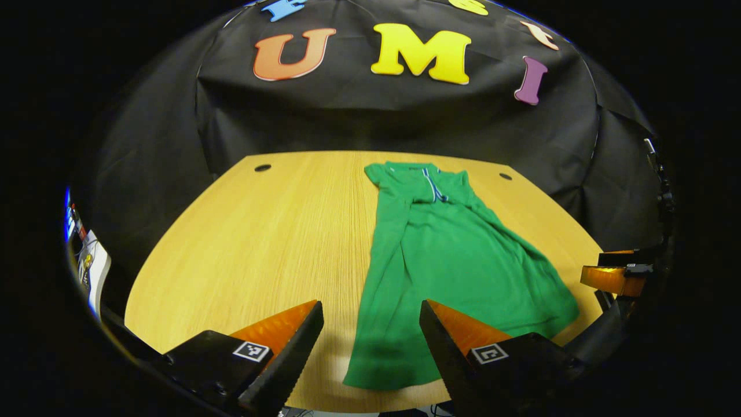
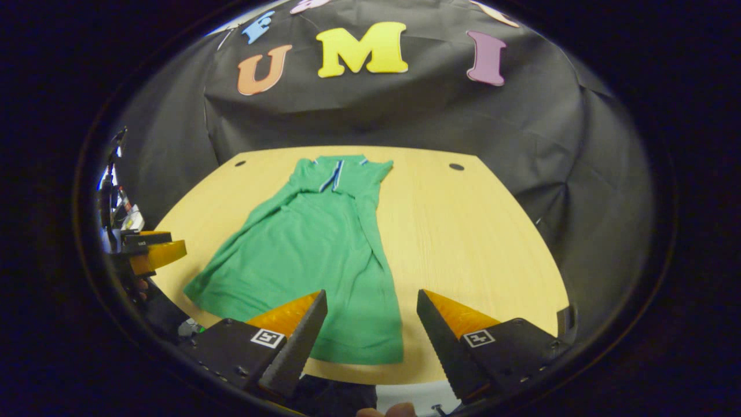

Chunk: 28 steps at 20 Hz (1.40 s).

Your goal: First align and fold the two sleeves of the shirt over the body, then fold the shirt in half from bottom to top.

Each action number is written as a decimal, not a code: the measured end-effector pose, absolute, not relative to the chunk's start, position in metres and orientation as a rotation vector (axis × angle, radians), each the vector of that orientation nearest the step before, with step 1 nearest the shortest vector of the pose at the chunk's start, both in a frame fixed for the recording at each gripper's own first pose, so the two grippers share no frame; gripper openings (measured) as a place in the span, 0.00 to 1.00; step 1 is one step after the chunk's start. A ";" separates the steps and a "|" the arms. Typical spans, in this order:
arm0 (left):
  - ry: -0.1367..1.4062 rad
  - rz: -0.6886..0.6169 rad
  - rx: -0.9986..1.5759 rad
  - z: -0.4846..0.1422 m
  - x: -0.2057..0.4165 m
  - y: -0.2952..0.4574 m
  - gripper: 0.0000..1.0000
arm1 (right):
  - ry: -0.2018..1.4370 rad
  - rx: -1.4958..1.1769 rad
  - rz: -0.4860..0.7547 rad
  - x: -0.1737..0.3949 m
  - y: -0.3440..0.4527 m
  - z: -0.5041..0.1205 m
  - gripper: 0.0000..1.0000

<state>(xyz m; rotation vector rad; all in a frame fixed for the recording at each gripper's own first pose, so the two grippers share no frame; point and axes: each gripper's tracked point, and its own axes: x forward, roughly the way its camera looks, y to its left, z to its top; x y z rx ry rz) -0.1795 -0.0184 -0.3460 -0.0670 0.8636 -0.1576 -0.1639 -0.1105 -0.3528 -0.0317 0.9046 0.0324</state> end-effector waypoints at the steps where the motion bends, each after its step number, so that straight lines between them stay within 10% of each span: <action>1: 0.880 -0.163 -0.070 -0.356 -0.185 -0.019 1.00 | 0.922 -0.035 0.028 -0.169 -0.113 -0.361 0.96; 18: 0.963 -0.148 0.009 -0.408 -0.221 -0.019 1.00 | 1.053 -0.048 0.041 -0.188 -0.123 -0.418 0.94; 23: 0.991 -0.111 -0.015 -0.410 -0.221 -0.019 0.96 | 1.073 -0.009 0.054 -0.187 -0.111 -0.418 0.51; 26: 1.001 -0.113 -0.024 -0.409 -0.217 -0.027 0.63 | 1.076 -0.065 0.092 -0.185 -0.103 -0.416 0.13; 28: 1.013 -0.130 -0.032 -0.409 -0.217 -0.031 0.35 | 1.077 -0.101 0.111 -0.184 -0.099 -0.417 0.06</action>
